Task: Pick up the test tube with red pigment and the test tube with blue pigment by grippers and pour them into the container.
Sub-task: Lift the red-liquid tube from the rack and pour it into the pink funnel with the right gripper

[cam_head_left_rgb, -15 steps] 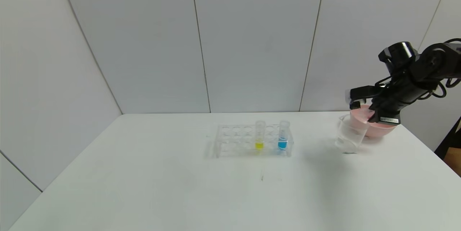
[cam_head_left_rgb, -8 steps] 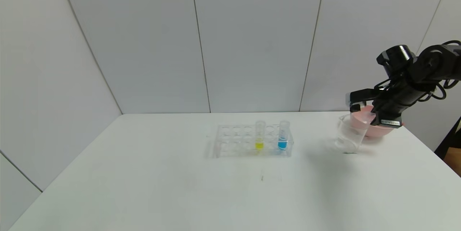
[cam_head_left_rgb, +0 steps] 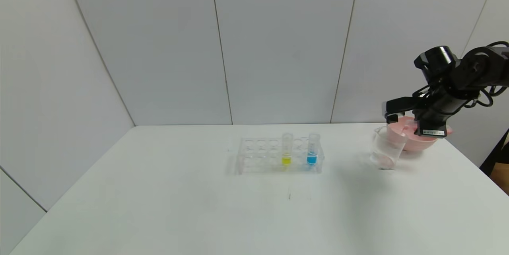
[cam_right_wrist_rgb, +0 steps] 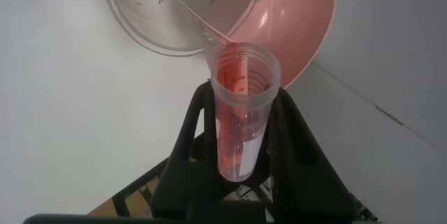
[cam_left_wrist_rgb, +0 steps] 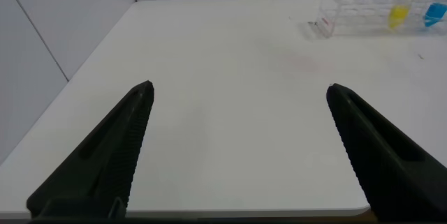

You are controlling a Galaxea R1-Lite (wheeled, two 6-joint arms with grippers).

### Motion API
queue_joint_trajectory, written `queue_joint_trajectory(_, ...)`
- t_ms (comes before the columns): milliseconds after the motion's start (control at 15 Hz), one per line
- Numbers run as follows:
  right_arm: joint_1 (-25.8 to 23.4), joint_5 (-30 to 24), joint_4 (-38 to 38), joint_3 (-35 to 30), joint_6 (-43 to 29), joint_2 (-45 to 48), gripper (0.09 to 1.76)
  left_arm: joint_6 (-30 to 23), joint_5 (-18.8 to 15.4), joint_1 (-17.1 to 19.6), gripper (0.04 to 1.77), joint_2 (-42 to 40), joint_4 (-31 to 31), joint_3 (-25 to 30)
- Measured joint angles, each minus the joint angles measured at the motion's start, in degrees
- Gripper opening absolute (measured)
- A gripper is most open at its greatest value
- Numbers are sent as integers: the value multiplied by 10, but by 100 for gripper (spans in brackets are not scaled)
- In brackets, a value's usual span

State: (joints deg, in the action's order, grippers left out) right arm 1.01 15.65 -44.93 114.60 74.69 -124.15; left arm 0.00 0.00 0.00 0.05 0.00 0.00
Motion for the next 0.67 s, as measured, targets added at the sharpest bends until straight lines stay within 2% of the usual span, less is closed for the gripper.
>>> queue_joint_trajectory(667,10,45,22,0,64,5,49,0,0,0,176,0,0,0)
